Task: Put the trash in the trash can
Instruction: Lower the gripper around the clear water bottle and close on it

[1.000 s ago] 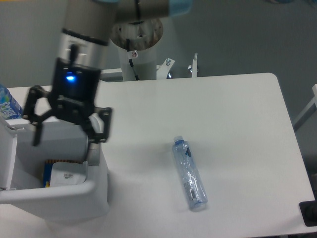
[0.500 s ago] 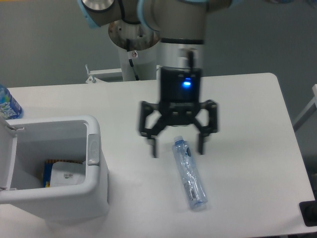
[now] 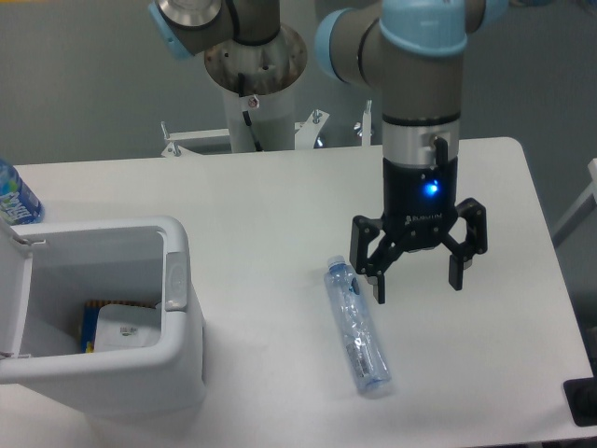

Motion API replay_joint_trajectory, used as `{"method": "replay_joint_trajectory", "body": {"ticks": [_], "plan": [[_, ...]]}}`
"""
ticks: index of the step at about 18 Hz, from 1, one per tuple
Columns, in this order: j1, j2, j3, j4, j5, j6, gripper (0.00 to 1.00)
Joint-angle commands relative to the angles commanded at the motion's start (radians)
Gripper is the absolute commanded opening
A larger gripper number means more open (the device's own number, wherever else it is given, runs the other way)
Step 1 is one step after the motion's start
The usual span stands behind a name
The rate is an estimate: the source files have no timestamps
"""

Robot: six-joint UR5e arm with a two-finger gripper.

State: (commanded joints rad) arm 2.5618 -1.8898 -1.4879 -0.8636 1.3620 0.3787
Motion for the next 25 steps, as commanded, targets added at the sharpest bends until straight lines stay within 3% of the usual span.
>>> {"method": "replay_joint_trajectory", "body": {"ticks": [8,11,19,25], "plan": [[-0.002,-0.115,-0.051,0.005,0.037,0.011,1.00],[-0.006,-0.133,-0.072,0.011,0.048,0.011,1.00],[-0.047,-0.271,0.004,0.031,0.049,0.009,1.00],[-0.069,-0.319,0.017,0.054,0.048,0.002,1.00]]}}
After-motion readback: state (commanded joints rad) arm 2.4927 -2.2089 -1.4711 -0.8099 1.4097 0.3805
